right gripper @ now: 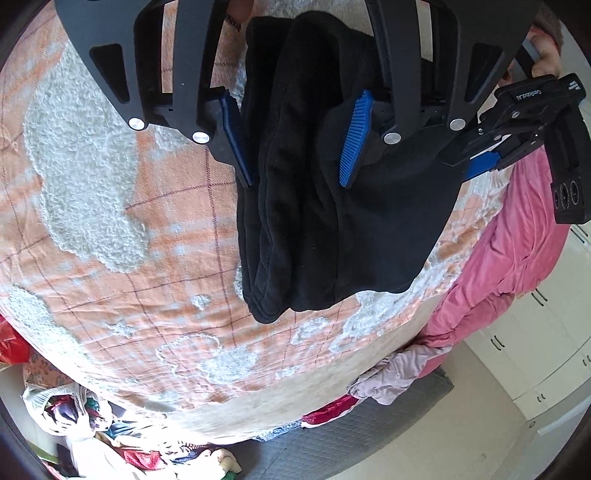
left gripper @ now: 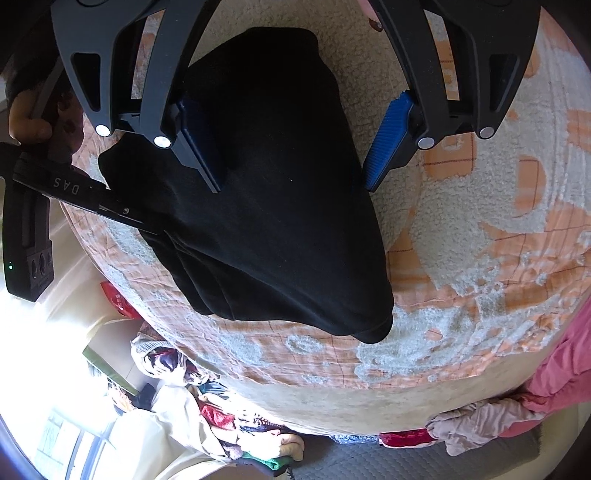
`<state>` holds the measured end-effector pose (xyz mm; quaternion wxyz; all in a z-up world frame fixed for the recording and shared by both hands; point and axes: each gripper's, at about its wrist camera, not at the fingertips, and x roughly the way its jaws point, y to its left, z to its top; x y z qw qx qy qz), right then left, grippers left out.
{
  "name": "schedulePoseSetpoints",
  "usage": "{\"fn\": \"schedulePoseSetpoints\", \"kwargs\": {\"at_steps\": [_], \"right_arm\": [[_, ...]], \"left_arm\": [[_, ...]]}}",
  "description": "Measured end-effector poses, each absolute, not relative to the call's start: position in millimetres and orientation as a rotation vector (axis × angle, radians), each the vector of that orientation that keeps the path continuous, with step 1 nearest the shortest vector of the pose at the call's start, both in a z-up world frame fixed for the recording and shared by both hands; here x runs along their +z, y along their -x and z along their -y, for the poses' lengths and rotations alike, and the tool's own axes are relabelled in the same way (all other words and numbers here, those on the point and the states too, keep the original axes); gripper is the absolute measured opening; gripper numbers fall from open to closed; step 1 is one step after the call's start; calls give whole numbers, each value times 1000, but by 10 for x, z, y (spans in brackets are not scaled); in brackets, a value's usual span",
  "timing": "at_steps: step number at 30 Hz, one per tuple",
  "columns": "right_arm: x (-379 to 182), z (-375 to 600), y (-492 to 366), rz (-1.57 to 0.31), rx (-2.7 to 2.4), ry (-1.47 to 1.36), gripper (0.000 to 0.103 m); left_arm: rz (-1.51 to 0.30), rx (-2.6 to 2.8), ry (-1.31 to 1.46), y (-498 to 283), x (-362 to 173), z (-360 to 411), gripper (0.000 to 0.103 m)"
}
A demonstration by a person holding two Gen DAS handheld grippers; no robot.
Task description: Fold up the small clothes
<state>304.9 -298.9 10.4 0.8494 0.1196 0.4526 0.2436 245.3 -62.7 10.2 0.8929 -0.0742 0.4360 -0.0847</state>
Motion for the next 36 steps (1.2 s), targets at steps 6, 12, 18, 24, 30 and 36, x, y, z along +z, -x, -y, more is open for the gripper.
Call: {"fn": "schedulePoseSetpoints", "kwargs": {"at_steps": [6,12,18,24,30,36], "right_arm": [[334,3085,-2822,-860,467,-231,64],[593,3178,-2457,-705,403,-199,86],[767,3287,-2056,-564,363,-173,98],[834,3310,-1759,-501,356,-150,98],[818,3243,-1431,-476,344,-98,98],[662,3161,-1141,-494,314,-48,98]], "left_arm": [[-884,-177,155,-2349,201,647,75],[-842,-166,131,-2168,339,683,81],[-783,-160,132,-1919,496,647,94],[-741,-150,142,-1615,556,629,94],[-724,-154,134,-1355,530,625,94],[-707,-145,122,-1101,462,610,94]]}}
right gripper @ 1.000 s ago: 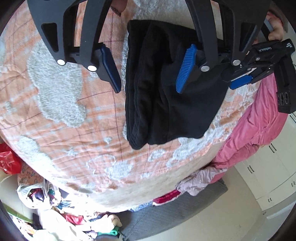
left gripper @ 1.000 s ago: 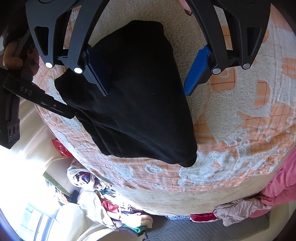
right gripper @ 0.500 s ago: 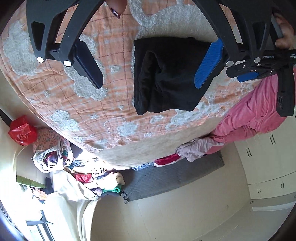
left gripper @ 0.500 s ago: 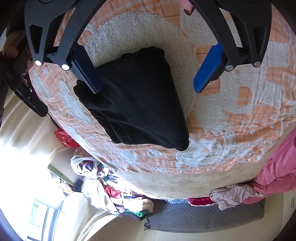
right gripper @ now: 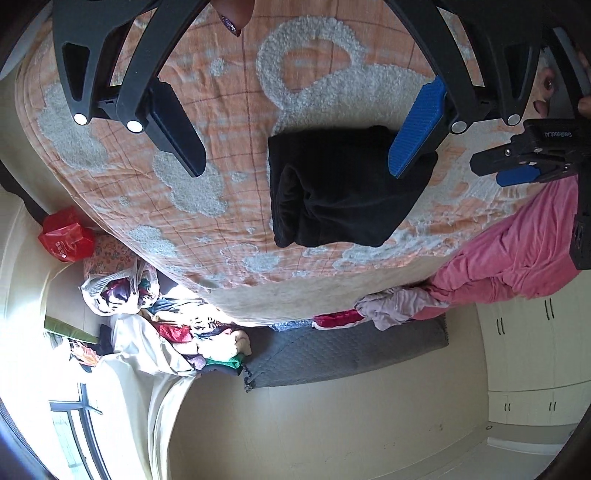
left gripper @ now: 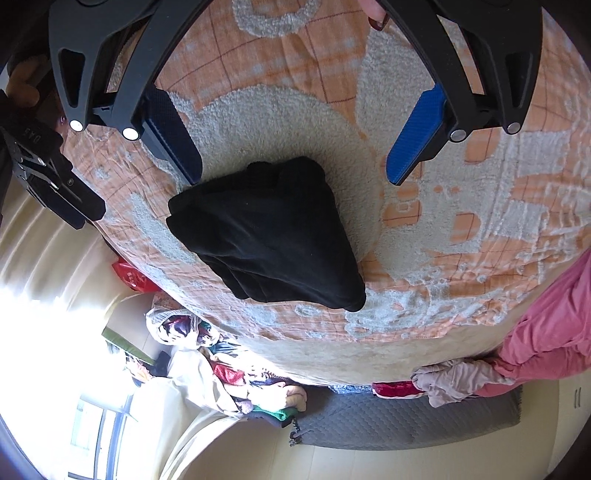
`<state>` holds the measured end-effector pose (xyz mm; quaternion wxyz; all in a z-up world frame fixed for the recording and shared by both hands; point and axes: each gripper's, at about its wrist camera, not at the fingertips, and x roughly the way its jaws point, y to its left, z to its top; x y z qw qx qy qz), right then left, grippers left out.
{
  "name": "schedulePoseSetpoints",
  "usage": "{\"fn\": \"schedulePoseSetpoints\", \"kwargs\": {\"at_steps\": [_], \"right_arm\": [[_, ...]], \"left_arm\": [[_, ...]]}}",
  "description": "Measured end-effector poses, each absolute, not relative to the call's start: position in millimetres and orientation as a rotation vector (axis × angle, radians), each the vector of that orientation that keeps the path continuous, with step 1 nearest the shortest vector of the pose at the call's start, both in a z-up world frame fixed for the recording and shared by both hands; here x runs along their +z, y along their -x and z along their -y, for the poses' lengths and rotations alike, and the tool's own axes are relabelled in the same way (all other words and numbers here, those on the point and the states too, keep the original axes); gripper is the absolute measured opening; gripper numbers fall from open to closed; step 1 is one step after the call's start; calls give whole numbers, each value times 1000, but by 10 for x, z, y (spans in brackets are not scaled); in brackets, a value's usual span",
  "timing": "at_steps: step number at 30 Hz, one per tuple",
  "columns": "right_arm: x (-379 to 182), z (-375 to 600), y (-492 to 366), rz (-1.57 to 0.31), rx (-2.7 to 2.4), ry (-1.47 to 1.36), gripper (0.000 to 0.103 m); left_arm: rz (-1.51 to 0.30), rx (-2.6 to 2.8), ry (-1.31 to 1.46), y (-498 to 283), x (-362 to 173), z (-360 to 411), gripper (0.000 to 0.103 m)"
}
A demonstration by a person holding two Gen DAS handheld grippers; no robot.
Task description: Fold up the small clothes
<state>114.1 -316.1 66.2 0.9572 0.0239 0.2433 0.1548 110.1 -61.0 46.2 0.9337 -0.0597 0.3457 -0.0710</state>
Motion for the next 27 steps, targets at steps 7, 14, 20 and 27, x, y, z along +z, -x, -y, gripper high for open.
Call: {"fn": "schedulePoseSetpoints", "kwargs": {"at_steps": [7,14,20,27], "right_arm": [[352,3089,-808,-536,271,-26,98],[96,3024,-768,-589,272,-29,98],[76,2978,-784,-588,269,-9,98],[62,2952,-801,-589,266,7,98]], "left_arm": [[-735,-121,112,-900,218,530,94],[-759,-87,134,-791,19,395,94],[-759,-75,136,-768,2,372,94],[-770,-79,132,-745,-16,408,94]]}}
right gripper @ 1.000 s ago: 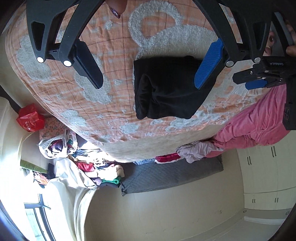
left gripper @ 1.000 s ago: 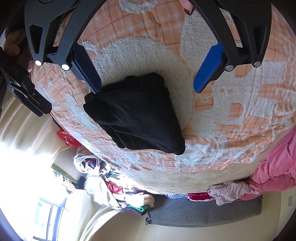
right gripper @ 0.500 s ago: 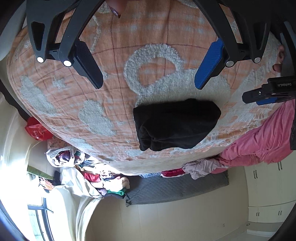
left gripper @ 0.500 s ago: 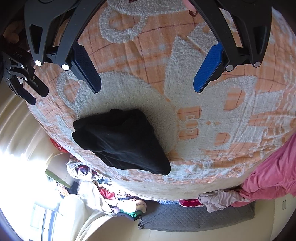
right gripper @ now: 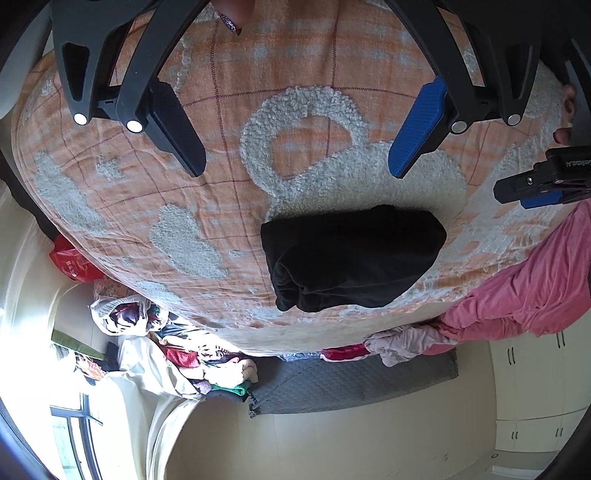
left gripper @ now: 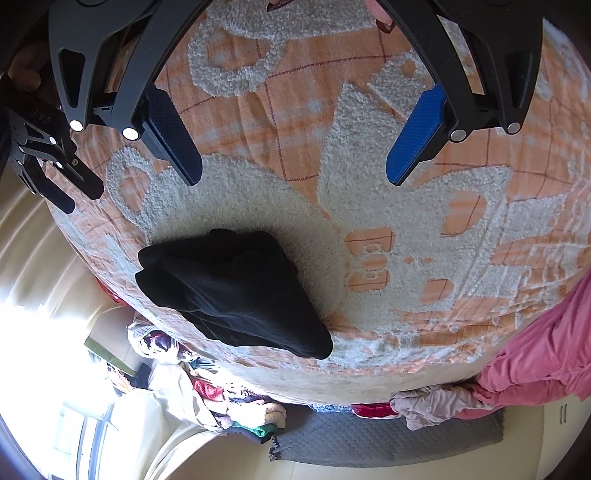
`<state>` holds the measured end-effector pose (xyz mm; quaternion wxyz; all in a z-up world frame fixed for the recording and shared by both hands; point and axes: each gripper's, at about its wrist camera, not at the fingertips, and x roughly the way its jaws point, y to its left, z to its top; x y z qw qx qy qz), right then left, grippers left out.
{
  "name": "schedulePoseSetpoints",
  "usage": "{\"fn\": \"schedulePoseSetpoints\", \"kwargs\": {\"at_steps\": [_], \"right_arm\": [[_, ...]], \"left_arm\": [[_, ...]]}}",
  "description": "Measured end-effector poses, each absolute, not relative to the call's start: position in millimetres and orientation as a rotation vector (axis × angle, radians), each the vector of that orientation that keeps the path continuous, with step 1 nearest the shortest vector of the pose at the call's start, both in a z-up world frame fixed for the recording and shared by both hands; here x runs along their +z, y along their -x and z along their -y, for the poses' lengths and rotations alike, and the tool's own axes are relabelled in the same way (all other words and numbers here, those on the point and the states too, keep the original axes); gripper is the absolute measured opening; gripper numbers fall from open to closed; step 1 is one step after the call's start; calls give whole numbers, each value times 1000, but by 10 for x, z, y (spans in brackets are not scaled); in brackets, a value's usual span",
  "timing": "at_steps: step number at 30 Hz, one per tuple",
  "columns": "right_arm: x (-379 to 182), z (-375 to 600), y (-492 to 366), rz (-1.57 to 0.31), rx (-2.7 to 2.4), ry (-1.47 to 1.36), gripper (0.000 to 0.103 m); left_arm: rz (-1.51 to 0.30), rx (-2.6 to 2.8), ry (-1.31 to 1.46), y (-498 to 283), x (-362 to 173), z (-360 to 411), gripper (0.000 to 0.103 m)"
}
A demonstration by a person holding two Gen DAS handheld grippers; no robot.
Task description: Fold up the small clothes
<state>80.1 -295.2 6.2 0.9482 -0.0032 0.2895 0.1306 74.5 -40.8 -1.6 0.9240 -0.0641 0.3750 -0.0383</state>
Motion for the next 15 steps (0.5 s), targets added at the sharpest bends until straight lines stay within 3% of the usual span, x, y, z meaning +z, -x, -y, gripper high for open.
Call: {"fn": "schedulePoseSetpoints", "kwargs": {"at_steps": [15], "right_arm": [[58,2957,-815,-591,263,8,98]], "left_arm": [[-775,-52,136,-742,0,384,94]]}}
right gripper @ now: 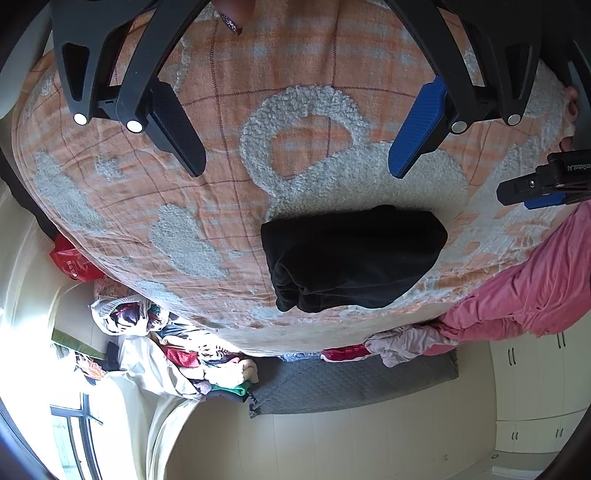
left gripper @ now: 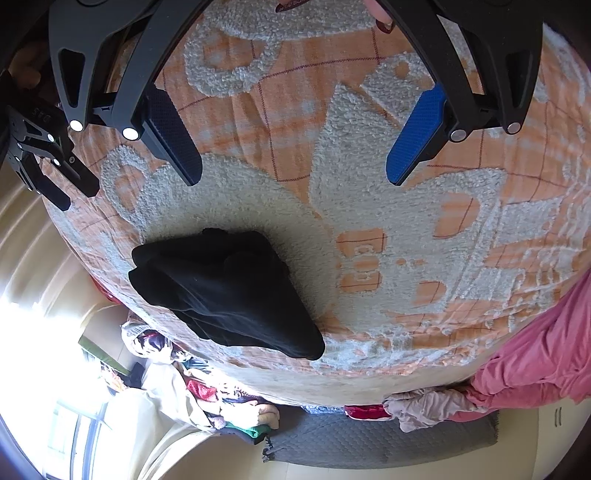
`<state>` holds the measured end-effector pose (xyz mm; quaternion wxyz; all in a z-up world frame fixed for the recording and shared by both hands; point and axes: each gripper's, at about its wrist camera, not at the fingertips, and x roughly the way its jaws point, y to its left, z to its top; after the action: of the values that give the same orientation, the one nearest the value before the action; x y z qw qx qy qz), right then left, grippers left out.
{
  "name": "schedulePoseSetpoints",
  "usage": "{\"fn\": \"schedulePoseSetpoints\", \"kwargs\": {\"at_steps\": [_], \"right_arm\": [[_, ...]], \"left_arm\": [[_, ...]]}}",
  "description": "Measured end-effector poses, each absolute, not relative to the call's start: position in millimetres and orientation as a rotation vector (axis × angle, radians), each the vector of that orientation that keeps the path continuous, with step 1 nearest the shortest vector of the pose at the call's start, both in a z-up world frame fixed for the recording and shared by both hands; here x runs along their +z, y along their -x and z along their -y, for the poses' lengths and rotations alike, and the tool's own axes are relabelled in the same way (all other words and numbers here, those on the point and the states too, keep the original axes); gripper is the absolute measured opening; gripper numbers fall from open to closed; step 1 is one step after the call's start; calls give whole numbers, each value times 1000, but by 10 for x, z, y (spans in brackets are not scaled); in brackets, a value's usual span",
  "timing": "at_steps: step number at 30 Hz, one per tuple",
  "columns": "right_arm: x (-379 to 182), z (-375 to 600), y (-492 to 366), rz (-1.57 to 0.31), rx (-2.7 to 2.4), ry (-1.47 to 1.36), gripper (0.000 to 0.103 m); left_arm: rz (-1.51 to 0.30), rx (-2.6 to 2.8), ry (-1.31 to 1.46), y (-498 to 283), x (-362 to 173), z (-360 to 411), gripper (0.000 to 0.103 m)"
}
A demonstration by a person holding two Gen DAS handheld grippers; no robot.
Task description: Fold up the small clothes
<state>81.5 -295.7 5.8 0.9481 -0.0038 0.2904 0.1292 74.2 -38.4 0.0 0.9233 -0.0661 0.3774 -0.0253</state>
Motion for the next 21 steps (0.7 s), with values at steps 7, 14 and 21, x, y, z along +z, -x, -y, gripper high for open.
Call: {"fn": "schedulePoseSetpoints", "kwargs": {"at_steps": [7,14,21], "right_arm": [[57,2965,-823,-592,259,7,98],[35,2976,-820,-594,254,8,98],[37,2976,-814,-593,247,8,98]], "left_arm": [[-778,-44,130,-740,-5,379,94],[-779,-39,126,-736,-6,374,94],[-785,-39,127,-729,-11,380,94]]}}
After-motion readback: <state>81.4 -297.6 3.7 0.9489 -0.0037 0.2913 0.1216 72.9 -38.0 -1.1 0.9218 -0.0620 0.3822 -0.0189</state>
